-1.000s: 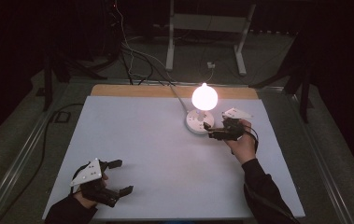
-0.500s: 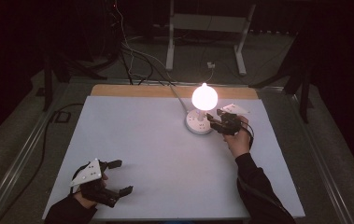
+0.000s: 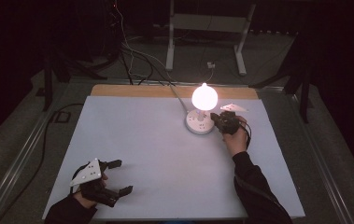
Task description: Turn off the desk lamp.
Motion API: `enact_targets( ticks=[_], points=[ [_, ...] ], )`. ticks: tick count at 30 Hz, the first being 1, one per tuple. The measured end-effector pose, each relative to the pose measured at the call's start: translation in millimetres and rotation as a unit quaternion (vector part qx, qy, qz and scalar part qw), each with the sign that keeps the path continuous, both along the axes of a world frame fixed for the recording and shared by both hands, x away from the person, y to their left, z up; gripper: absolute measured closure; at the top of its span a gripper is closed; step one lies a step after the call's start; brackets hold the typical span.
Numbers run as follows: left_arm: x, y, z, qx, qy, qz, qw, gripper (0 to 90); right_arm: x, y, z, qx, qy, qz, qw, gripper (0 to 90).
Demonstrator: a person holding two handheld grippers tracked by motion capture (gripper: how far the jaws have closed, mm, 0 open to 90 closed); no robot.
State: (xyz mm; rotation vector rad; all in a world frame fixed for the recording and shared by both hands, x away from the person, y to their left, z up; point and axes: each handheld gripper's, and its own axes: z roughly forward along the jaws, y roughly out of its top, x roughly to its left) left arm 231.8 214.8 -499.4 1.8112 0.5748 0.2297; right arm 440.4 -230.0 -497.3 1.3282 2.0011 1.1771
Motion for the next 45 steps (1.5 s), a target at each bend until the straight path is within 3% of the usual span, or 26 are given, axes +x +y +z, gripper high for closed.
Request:
enact_targets(
  ticks=[25, 35, 40, 42, 45],
  points=[
    [0.2, 0.2, -0.1, -0.002, 0.000, 0.001, 1.0000, 0.4, 7.1, 4.7, -15.8, -0.009, 0.015, -0.001, 0.9998, 89.7],
    [-0.4, 0.0, -0.1, 0.000, -0.001, 0.000, 1.0000, 0.5, 6.5, 2.1, -19.7, 0.001, 0.006, 0.001, 1.0000, 89.8],
    [-0.4, 0.3, -0.1, -0.001, -0.001, 0.000, 1.0000, 0.5, 6.3, 2.9, -16.1, 0.009, 0.021, -0.003, 0.9997, 89.8],
    [0.0, 0.5, 0.0, -0.004, 0.000, 0.001, 1.0000, 0.4, 3.9, 3.4, -12.2, 0.001, 0.002, 0.000, 1.0000, 89.8],
    [-0.2, 0.4, -0.3, -0.001, -0.001, 0.000, 1.0000, 0.5, 2.8, 0.7, -3.1, 0.010, -0.007, -0.002, 0.9999, 89.8]
  ],
)
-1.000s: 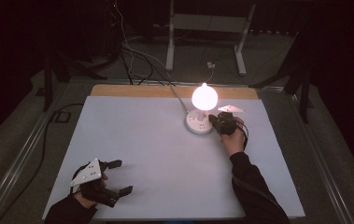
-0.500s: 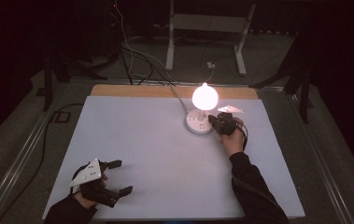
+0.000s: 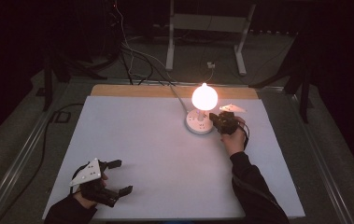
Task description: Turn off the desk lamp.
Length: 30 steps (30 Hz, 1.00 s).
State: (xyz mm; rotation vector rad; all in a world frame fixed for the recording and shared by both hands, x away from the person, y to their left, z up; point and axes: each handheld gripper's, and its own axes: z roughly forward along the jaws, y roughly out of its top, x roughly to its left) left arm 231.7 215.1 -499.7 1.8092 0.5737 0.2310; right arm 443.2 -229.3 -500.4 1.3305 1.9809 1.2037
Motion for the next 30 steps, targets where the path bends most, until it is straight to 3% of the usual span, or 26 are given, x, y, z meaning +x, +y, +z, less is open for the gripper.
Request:
enact_targets(
  ticks=[12, 30],
  points=[
    [0.2, 0.1, -0.1, 0.000, 0.001, 0.000, 1.0000, 0.5, -1.5, -7.0, 11.4, 0.012, -0.008, -0.007, 0.9999, 89.8],
    [-0.1, 0.0, 0.0, 0.000, 0.000, 0.000, 1.0000, 0.5, 0.1, -5.3, 6.1, 0.000, -0.002, -0.004, 1.0000, 89.8]
  ],
)
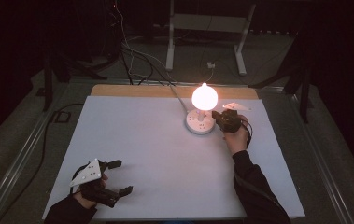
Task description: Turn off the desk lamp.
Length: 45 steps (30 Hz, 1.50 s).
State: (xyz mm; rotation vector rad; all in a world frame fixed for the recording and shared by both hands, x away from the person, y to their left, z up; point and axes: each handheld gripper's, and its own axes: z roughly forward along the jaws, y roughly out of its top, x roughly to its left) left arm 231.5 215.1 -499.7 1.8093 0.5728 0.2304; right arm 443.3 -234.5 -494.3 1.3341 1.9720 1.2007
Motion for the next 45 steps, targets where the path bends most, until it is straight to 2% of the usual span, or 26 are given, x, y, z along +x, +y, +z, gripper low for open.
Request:
enact_targets(
  ticks=[10, 25, 33, 42, 45],
  points=[
    [-0.1, 0.2, -0.1, 0.000, 0.000, 0.000, 1.0000, 0.5, 2.3, 2.8, -10.7, -0.004, 0.015, -0.001, 0.9999, 89.8],
    [0.0, 0.4, 0.1, -0.003, 0.002, 0.001, 1.0000, 0.5, 4.6, 6.7, -19.2, -0.018, 0.022, 0.003, 0.9996, 89.8],
    [-0.3, 0.2, 0.0, -0.001, 0.001, 0.000, 1.0000, 0.5, 2.8, 7.3, -20.3, -0.024, 0.015, 0.003, 0.9996, 89.8],
    [0.2, -0.2, 0.0, -0.001, 0.001, -0.001, 1.0000, 0.5, -1.1, 9.8, -22.3, -0.043, -0.002, 0.003, 0.9991, 90.0],
    [-0.1, -0.1, -0.1, 0.000, 0.000, 0.000, 1.0000, 0.4, -0.5, 9.3, -21.5, -0.038, 0.003, 0.002, 0.9993, 89.9]
  ],
)
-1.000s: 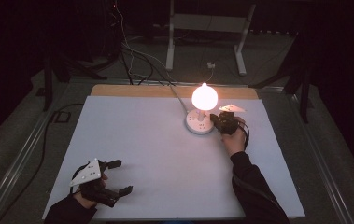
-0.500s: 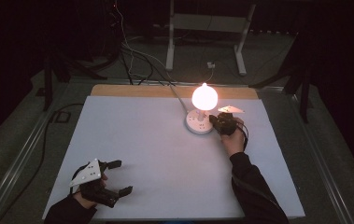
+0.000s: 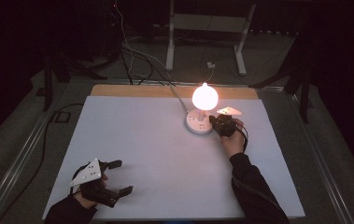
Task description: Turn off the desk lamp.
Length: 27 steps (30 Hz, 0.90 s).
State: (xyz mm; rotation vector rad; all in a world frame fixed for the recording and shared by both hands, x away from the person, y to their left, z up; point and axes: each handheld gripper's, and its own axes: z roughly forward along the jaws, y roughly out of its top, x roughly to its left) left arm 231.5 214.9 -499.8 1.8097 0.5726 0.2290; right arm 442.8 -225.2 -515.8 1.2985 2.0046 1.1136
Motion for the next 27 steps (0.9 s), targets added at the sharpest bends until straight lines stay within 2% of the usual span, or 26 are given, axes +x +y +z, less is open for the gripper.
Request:
enact_targets(
  ticks=[3, 11, 14, 22, 27],
  points=[
    [0.2, 0.7, 0.3, -0.003, 0.001, 0.003, 1.0000, 0.5, 1.1, -1.5, 3.2, 0.007, 0.004, 0.003, 1.0000, 89.8],
    [-0.3, 0.3, 0.1, -0.001, -0.001, 0.000, 1.0000, 0.5, -2.1, -5.7, 22.3, 0.033, -0.014, 0.001, 0.9994, 89.9],
    [0.3, 0.6, 0.2, -0.003, 0.001, 0.001, 1.0000, 0.5, -2.5, -6.1, 25.7, 0.034, -0.017, 0.001, 0.9993, 89.9],
    [0.1, 0.4, -0.1, -0.001, 0.000, 0.001, 1.0000, 0.5, -1.9, -6.7, 24.3, 0.035, -0.013, -0.001, 0.9993, 89.9],
    [0.2, 0.3, 0.1, -0.001, 0.000, 0.001, 1.0000, 0.5, -1.2, -5.2, 20.2, 0.027, -0.010, 0.001, 0.9996, 89.8]
  ],
)
